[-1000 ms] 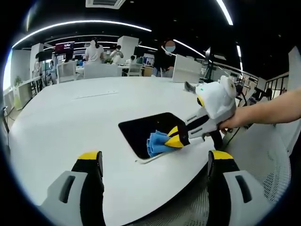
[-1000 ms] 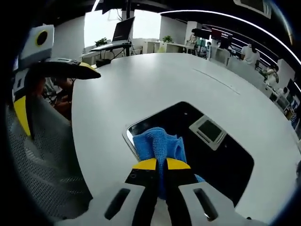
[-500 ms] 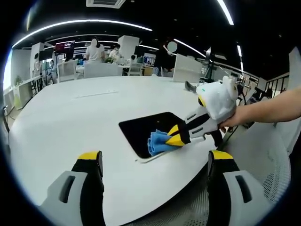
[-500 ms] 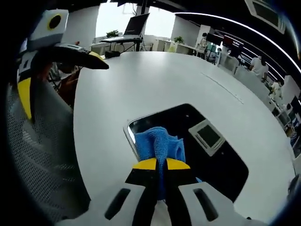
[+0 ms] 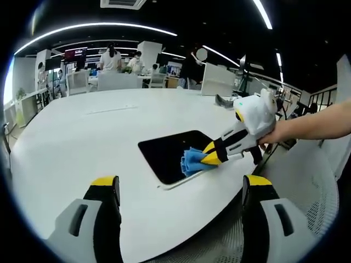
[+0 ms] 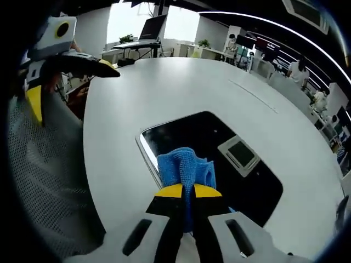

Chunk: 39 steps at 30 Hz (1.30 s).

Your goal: Wipe the mirror surface with the cleaning cloth until all visible marks leave the cleaned area.

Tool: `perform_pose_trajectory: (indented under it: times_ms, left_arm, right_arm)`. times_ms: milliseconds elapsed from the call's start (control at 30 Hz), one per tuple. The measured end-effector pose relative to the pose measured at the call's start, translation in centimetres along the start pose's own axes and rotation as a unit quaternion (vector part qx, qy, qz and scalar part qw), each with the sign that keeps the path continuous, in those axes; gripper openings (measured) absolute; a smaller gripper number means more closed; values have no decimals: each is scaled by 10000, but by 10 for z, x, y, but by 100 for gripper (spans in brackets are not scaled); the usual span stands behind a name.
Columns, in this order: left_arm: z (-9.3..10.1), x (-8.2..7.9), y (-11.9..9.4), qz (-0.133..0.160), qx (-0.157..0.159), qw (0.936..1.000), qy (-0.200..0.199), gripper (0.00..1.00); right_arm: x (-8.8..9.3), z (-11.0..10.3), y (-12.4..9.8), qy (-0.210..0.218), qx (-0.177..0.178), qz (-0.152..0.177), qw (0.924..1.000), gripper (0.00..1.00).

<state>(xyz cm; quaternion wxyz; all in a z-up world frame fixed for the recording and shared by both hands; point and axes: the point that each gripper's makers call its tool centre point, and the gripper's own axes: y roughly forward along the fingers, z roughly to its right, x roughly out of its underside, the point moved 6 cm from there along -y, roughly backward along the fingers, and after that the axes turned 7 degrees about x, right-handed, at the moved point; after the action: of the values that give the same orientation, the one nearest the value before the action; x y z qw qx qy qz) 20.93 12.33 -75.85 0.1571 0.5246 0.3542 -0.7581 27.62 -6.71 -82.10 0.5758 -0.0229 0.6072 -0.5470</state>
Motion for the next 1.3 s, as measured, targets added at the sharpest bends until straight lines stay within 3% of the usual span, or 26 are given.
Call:
perform_pose_trajectory:
  times_ms: [333,1300]
  left_arm:
    - [1,0,0,7,10,10000,5,92]
    - [1,-6,-2,272,37,9996,-117,96]
  right_arm:
    - [12,9,-7,130,71,-7,9999,0]
    - [8,4,-5,46,564,-61,9984,0]
